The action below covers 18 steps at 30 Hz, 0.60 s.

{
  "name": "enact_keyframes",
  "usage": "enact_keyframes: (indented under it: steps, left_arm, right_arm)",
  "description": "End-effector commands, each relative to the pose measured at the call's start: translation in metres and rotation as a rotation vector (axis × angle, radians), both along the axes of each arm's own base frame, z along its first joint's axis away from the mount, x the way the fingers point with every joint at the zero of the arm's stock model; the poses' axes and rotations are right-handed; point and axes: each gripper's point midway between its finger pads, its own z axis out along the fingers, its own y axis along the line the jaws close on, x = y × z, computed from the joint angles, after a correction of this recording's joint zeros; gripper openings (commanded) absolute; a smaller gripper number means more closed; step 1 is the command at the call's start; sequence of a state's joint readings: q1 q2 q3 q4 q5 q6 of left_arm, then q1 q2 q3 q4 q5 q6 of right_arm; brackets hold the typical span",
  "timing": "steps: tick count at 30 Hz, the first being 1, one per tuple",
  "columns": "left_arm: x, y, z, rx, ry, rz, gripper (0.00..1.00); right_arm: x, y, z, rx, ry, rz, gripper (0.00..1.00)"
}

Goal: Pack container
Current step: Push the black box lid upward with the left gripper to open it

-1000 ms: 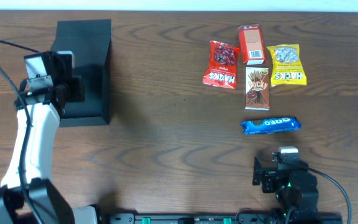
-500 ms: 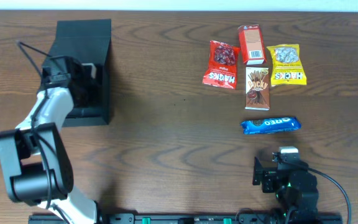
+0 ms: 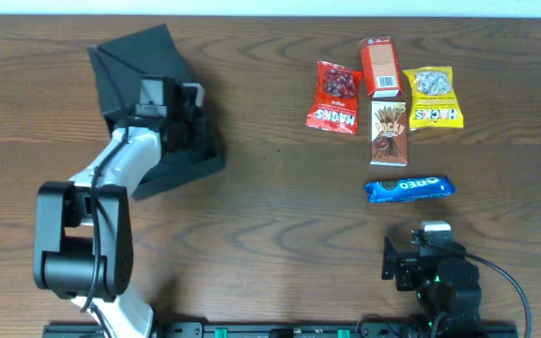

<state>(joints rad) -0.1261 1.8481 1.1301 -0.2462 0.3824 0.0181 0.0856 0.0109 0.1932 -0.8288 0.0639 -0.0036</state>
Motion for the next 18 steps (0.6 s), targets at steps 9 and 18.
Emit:
enact_keyframes:
  steps: [9, 18]
  left_arm:
    - [-0.024, -0.097, 0.009, -0.046, -0.010, -0.215, 0.06]
    - [-0.057, -0.128, -0.002, -0.046, 0.059, -0.330, 0.06]
  right_arm:
    - [0.000, 0.000, -0.003, 0.009, 0.004, -0.007, 0.99]
    - [0.000, 0.000, -0.003, 0.009, 0.004, -0.007, 0.99]
